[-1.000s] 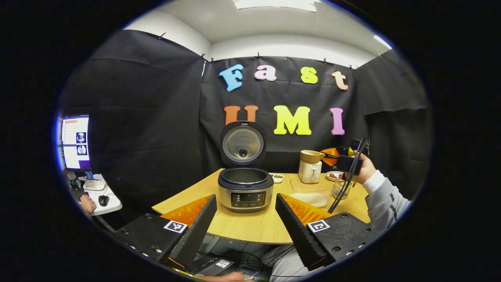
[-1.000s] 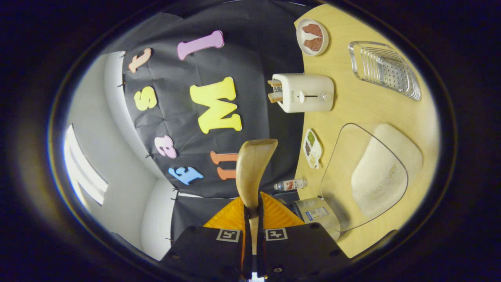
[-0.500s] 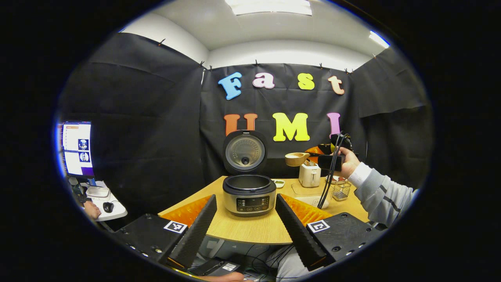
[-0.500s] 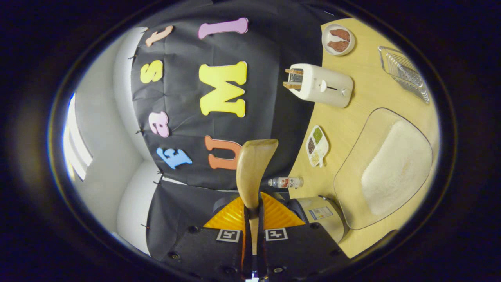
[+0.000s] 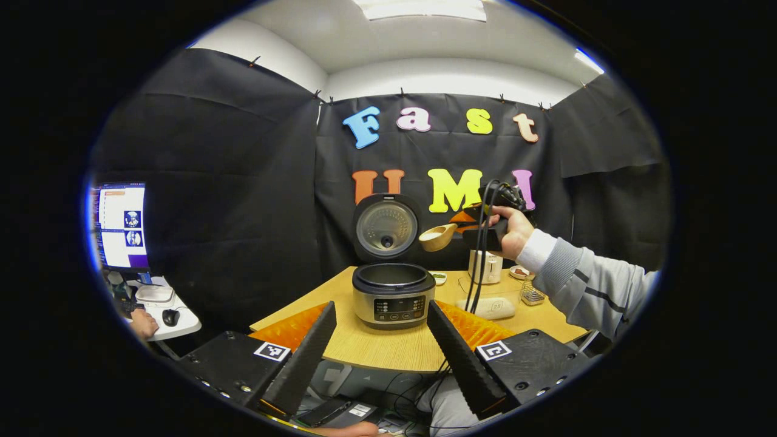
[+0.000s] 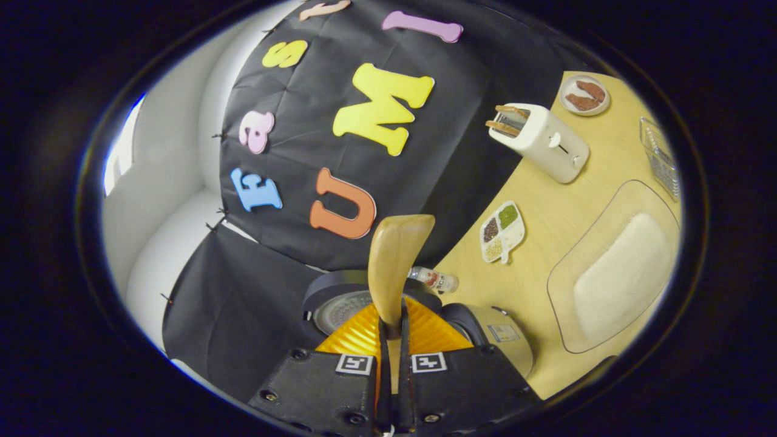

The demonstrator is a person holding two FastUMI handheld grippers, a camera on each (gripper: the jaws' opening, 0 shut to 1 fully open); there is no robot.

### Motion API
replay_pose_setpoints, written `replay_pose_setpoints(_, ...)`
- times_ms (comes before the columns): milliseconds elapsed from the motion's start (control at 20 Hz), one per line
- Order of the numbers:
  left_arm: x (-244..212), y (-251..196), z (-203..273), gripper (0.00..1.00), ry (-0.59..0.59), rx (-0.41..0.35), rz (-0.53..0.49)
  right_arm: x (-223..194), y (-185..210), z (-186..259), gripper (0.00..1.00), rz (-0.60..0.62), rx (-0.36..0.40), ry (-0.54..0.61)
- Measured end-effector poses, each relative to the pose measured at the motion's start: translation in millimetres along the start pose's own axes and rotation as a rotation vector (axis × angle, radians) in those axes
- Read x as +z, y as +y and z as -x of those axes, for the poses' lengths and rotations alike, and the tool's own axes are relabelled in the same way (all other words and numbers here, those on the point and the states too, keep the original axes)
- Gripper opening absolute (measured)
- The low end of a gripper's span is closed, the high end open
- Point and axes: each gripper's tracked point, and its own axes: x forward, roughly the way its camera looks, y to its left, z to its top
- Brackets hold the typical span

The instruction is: Close the left gripper, press the button to open the rice cooker; take a wooden spoon from the chopstick holder with the right hand, scoop a spoonful of rice and pour it into the rice cooker, then put the wooden spoon back into the chopstick holder.

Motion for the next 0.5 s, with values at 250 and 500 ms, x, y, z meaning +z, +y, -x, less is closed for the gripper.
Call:
replay_pose_setpoints(250, -8.2, 4.6, -3.4, 0.96, 0.018, 0.001, 0.011, -18.1, 23.6, -19.2, 0.1, 0.273, -0.054, -0.023)
replay_pose_setpoints(500, -11.0, 16.8, -1.2, 0.96, 0.018, 0.012, 0.032, -26.2, 34.4, -31.0, 0.1, 0.461, -0.071, -0.071)
